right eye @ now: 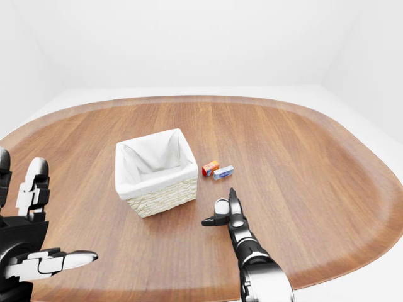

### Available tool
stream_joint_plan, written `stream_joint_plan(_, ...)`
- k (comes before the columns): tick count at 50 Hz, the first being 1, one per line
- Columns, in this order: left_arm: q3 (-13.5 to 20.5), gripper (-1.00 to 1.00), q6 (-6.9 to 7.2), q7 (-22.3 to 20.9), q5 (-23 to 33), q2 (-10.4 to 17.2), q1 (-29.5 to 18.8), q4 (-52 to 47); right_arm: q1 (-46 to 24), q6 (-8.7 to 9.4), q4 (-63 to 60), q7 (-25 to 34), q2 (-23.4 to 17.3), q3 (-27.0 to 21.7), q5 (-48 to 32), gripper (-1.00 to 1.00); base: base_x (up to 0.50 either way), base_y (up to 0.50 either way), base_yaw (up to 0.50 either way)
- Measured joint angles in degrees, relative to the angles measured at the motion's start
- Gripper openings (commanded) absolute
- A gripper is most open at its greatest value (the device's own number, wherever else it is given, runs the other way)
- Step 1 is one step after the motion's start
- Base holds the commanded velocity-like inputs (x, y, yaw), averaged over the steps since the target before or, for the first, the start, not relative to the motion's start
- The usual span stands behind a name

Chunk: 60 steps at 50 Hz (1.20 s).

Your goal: Pick up the alphabet soup and put it in the basket.

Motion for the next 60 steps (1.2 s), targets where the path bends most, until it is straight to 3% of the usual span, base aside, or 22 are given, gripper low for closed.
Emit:
stream_joint_plan(13, 0.3, 1.00, 0.00, -1.3, -0.2, -0.8, 0.5, -0.4, -1.0, 0.00, 1.5, -1.1, 0.2, -0.7, -1.5, 1.00, 0.00, 0.00, 0.00)
stream_joint_plan(14, 0.3, 1.00, 0.00, -1.3, -0.2, -0.8, 0.6, -0.4, -1.0, 0.00, 1.6, -1.2, 0.3, -0.8, -1.6, 0.82, 0.00, 0.00, 0.00)
stream_joint_plan(15, 0.3, 1.00, 0.00, -1.4, -0.2, -0.9, 0.6, -0.4, -1.1, 0.01, 1.7, -1.3, 0.2, -0.9, -1.8, 0.82, 0.00, 0.00, 0.00)
stream_joint_plan(16, 0.3, 1.00, 0.00, -1.4, -0.2, -0.9, 0.6, -0.4, -1.2, 0.00, 1.7, -1.4, 0.2, -0.8, -2.0, -0.66, 0.00, 0.00, 0.00)
stream_joint_plan(17, 0.4, 1.00, 0.00, -1.5, -0.2, -0.9, 0.7, -0.5, -1.2, 0.01, 1.8, -1.5, 0.2, -0.9, -2.2, -0.66, 0.00, 0.00, 0.00)
stream_joint_plan(18, 0.4, 1.00, 0.00, -1.5, -0.3, -1.0, 0.7, -0.5, -1.3, 0.01, 1.8, -1.7, 0.2, -0.9, -2.3, -1.00, 0.00, 0.00, 0.00)
stream_joint_plan(39, 1.6, 1.00, 0.00, -3.1, -1.5, -1.9, 1.4, -1.9, -1.5, 0.00, 1.7, -1.1, 0.4, -0.5, -4.8, -1.00, 0.00, 0.00, 0.00)
stream_joint_plan(50, 2.0, 1.00, 0.00, -3.4, -1.6, -2.2, 1.2, -2.2, -1.4, 0.00, 2.4, -2.8, 0.3, -1.8, -12.5, -1.00, 0.00, 0.00, 0.00)
stream_joint_plan(60, 1.8, 1.00, 0.00, -3.2, -1.4, -2.1, 0.9, -2.0, -1.2, 0.00, 2.2, -0.8, -0.2, -2.0, -8.5, -1.00, 0.00, 0.00, 0.00)
